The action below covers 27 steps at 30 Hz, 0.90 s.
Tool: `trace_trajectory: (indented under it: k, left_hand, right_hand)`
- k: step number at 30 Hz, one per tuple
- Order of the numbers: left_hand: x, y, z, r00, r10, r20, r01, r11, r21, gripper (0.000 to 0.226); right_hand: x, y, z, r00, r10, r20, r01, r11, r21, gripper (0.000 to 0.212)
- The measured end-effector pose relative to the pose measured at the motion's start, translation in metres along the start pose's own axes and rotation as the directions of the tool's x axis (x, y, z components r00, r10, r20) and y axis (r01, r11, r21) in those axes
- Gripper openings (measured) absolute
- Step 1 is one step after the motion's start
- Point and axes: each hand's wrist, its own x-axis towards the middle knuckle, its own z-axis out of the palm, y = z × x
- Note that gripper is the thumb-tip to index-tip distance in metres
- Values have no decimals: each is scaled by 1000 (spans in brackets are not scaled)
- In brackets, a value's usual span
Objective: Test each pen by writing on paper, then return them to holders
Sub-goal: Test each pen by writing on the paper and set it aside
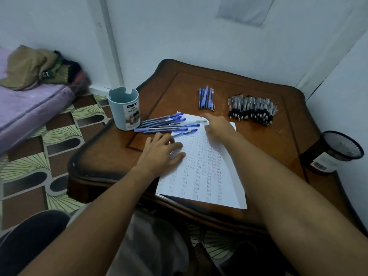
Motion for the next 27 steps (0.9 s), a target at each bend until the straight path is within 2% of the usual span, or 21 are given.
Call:
trace_trajectory:
  k: [4,8,11,13,14,15,16,17,19,21,23,27]
  left_hand:
    - [-3,-2,5,1000,12,-17,-12,1000,10,53]
    - [-4,-4,6,999,20,-31,-20,1000,15,47]
    - [-5,-4,6,999,30,-41,-29,1000,11,49]
    - [-5,-4,7,998,37,-41,-36,999,22,48]
    - [-5,-4,7,998,44,-44,-42,999,30,46]
    - [-6,-4,7,998,48,-48,-46,998,36,44]
    - [-6,-4,8,997,55,-56,-52,998,40,42]
    - [-7,-3,8,996,62,-64,-59,997,48,40]
    - [-8,-2,8,995,74,-73,-69,995,67,39]
    - [-8,-1,9,994,76,-74,-71,995,70,39]
    - [-7,-2,9,994,80,-76,-75,995,70,40]
    - [-7,-2,10,991,108,-76,-103,992,65,41]
  right_hand:
    - [14,-3,5,1000,-22,-2,22,997,-75,47]
    - [14,-7,6,999,-6,-49,0,992,-129,20]
    - [11,-2,3,994,20,-104,-36,987,-155,22]
    - [9,5,-2,989,73,-128,-85,992,-88,24]
    - [9,10,-5,983,131,-131,-128,991,37,23]
    - [7,15,-9,971,207,-115,-177,958,227,19]
    - [5,22,-13,956,284,-79,-221,868,445,14]
    - [1,27,-17,937,348,-43,-242,732,637,11]
    - [-8,38,-26,896,442,-24,-222,494,841,13]
    - [-18,46,-36,860,510,-10,-181,324,929,17]
    - [-29,50,-44,845,534,14,-148,210,966,22]
    - [-55,55,-50,850,526,34,-103,103,989,33]
